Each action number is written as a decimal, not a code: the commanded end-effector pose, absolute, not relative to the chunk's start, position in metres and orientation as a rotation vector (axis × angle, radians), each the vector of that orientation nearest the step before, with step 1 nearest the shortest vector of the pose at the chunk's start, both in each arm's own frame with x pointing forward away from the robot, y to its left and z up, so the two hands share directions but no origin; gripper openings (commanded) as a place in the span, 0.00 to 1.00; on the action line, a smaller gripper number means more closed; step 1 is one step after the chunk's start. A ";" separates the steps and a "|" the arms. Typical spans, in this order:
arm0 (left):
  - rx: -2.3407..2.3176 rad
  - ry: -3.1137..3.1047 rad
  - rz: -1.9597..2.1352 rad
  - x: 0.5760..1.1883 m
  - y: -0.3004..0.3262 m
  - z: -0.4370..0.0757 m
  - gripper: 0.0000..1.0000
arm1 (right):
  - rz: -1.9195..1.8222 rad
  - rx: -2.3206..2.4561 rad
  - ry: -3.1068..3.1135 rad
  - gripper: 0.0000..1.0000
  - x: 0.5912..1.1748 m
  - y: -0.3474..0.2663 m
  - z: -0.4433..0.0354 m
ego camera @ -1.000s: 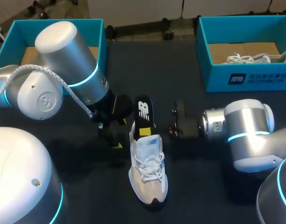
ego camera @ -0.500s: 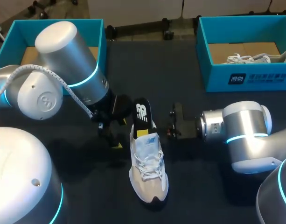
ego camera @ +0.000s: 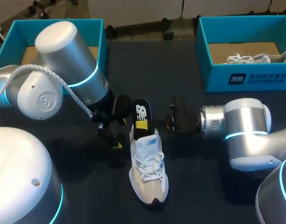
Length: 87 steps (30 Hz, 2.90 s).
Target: Take the shoe out of the shoebox, open the shoe tongue, remove and reinsert the insole, then place the shoe into the shoebox
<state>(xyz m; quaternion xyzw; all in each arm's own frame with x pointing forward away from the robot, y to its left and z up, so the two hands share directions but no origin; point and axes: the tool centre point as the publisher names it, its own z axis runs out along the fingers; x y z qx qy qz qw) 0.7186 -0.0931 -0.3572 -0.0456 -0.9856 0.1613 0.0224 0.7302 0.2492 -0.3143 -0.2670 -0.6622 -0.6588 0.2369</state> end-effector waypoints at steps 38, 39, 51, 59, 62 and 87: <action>-0.142 -3.055 0.504 0.718 -0.092 -0.358 1.00 | -1.729 -0.832 -1.811 0.45 0.712 0.247 -0.327; -0.142 -3.055 0.504 0.718 -0.092 -0.358 1.00 | -1.730 -0.831 -1.812 0.45 0.713 0.246 -0.326; -0.142 -3.055 0.504 0.718 -0.092 -0.358 1.00 | -1.769 -0.827 -1.787 0.00 0.729 0.247 -0.322; -0.142 -3.055 0.504 0.718 -0.092 -0.358 1.00 | -1.718 -0.917 -1.736 0.00 0.723 0.244 -0.338; -0.142 -3.055 0.504 0.718 -0.092 -0.358 1.00 | -1.683 -0.958 -1.732 0.00 0.713 0.244 -0.342; -0.142 -3.055 0.504 0.718 -0.092 -0.358 1.00 | -1.746 -0.891 -1.798 0.31 0.726 0.244 -0.321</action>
